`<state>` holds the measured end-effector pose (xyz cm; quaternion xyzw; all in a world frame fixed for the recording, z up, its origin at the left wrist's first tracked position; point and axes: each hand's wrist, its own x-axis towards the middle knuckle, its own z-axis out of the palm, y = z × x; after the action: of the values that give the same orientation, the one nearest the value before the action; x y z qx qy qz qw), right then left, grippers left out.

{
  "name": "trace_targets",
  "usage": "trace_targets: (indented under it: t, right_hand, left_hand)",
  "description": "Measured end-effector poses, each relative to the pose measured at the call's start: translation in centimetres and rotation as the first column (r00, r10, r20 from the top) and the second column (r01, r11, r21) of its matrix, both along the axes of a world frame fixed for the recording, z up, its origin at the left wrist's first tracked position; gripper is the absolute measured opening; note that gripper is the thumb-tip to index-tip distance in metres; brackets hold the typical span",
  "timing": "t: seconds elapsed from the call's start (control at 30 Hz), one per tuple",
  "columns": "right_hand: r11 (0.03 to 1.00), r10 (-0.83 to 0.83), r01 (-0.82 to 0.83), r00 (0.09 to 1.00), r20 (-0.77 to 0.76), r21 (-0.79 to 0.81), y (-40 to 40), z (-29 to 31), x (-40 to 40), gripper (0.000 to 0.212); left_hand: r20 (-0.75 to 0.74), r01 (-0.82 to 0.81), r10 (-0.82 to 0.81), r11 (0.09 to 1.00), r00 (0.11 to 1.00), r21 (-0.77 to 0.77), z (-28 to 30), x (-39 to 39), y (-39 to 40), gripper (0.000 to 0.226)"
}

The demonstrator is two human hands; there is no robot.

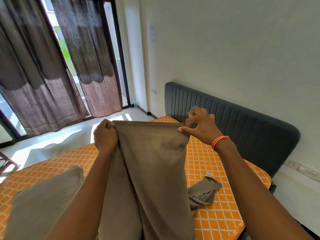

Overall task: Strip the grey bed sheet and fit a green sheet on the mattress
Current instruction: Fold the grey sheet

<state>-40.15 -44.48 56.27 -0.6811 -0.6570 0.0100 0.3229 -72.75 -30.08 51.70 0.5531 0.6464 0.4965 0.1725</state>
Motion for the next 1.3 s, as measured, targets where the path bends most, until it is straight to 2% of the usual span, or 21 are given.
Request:
trace_targets:
  t: [0.13, 0.27, 0.37, 0.43, 0.53, 0.6, 0.63, 0.67, 0.73, 0.83, 0.9, 1.0, 1.07, 1.13, 1.2, 1.3]
  right_hand:
    - [0.989, 0.002, 0.032, 0.973, -0.232, 0.142, -0.7, 0.0, 0.1, 0.021]
    - [0.971, 0.066, 0.066, 0.851, -0.52, 0.232, -1.2, -1.3, 0.2, 0.014]
    - [0.965, 0.104, 0.103, 0.693, -0.713, 0.241, -1.6, -2.1, -0.2, 0.038]
    - [0.969, 0.094, 0.143, 0.545, -0.833, 0.202, -1.6, -2.6, -0.8, 0.044]
    - [0.971, 0.044, 0.215, 0.268, -0.962, 0.104, -1.8, -3.3, -1.5, 0.031]
    - [0.973, 0.014, 0.227, 0.142, -0.99, 0.046, -2.1, -3.7, -1.9, 0.025]
    - [0.973, 0.011, 0.228, 0.108, -0.994, 0.035, -2.2, -3.8, -2.2, 0.024]
    - [0.971, 0.014, 0.235, 0.099, -0.995, 0.037, -2.3, -4.1, -2.4, 0.022]
    - [0.959, 0.012, 0.278, 0.154, -0.988, 0.055, -2.4, -4.5, -2.9, 0.016]
    - [0.913, -0.103, 0.404, 0.363, -0.926, 0.057, -2.0, -5.5, -3.9, 0.007]
    - [0.875, -0.196, 0.48, 0.464, -0.864, 0.059, -1.7, -6.5, -4.6, 0.009]
    - [0.793, -0.313, 0.605, 0.503, -0.806, 0.069, -1.8, -8.0, -5.5, 0.011]
    - [0.739, -0.382, 0.67, 0.506, -0.773, 0.074, -2.0, -8.7, -5.6, 0.011]
    - [0.707, -0.443, 0.705, 0.503, -0.742, 0.056, -2.0, -10.0, -5.1, 0.013]
    - [0.688, -0.497, 0.725, 0.506, -0.705, 0.036, -1.8, -11.5, -4.5, 0.016]
    - [0.687, -0.546, 0.727, 0.516, -0.659, 0.0, -1.4, -13.8, -4.0, 0.019]
  left_hand:
    - [0.011, 0.059, -0.059, 0.997, 0.998, 0.046, 0.2, 0.7, -0.7, 0.022]
    - [0.01, 0.157, -0.158, 0.984, 0.987, 0.083, -0.4, 0.5, -1.2, 0.019]
    - [0.001, 0.188, -0.188, 0.978, 0.982, 0.094, -0.9, -0.1, -1.6, 0.019]
    - [-0.002, 0.212, -0.213, 0.972, 0.977, 0.097, -1.3, -0.4, -2.0, 0.019]
    - [0.023, 0.243, -0.246, 0.966, 0.969, 0.092, -2.0, -1.0, -2.8, 0.019]
    - [0.03, 0.258, -0.261, 0.963, 0.965, 0.08, -2.5, -1.4, -3.1, 0.019]
    - [0.036, 0.271, -0.274, 0.96, 0.961, 0.073, -2.9, -1.6, -3.2, 0.019]
    - [0.045, 0.286, -0.289, 0.956, 0.956, 0.069, -3.2, -1.8, -3.3, 0.019]
    - [0.058, 0.306, -0.31, 0.95, 0.949, 0.065, -4.0, -2.1, -3.5, 0.019]
    - [0.08, 0.281, -0.283, 0.959, 0.956, 0.029, -5.5, -2.2, -4.2, 0.016]
    - [0.11, 0.249, -0.242, 0.967, 0.964, -0.051, -6.7, -1.8, -5.1, 0.013]
    - [0.289, 0.278, -0.219, 0.944, 0.932, -0.178, -9.1, -1.0, -6.3, 0.005]
    - [0.506, 0.308, -0.146, 0.917, 0.85, -0.252, -10.3, -0.4, -7.2, 0.002]
    - [0.714, 0.333, -0.029, 0.897, 0.7, -0.29, -11.5, 0.3, -8.0, 0.009]
    - [0.815, 0.354, 0.079, 0.873, 0.574, -0.334, -12.4, 0.9, -9.1, 0.021]
    - [0.878, 0.411, 0.226, 0.815, 0.423, -0.408, -13.8, 1.2, -10.3, 0.028]
